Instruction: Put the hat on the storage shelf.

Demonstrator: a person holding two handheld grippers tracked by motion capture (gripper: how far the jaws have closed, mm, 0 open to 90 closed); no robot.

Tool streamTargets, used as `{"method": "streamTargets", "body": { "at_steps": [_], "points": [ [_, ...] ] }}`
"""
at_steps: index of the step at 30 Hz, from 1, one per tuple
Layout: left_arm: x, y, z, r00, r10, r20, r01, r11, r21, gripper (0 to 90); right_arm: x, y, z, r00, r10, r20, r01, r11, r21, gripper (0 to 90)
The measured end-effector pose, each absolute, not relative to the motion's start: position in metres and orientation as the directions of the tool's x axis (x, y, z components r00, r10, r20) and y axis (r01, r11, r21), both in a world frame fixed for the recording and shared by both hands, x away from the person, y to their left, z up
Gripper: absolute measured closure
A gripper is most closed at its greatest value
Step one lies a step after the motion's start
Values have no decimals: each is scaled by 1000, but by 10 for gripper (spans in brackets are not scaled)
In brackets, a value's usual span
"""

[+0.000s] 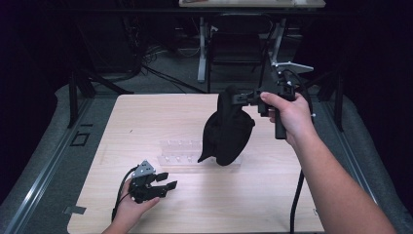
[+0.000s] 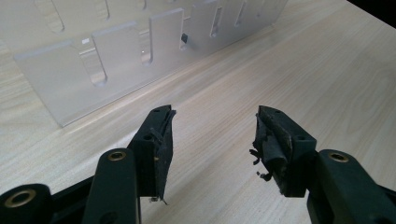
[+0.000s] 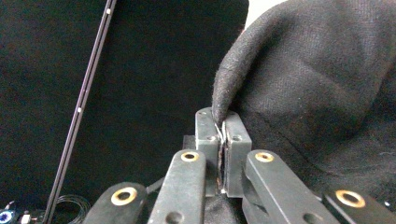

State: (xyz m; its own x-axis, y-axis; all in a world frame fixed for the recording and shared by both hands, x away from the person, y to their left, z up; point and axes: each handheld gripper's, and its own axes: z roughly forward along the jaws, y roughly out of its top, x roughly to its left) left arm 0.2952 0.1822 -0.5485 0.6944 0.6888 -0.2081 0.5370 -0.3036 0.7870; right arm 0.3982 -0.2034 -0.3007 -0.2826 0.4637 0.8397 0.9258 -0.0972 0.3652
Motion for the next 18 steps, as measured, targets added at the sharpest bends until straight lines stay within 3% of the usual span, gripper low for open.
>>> {"method": "streamTargets", "body": {
  "at_steps": [18],
  "points": [
    [295, 181, -546, 696, 689, -199, 528, -304, 793, 474, 417, -193, -315, -259, 481, 837, 932, -101, 347, 878]
  ]
}}
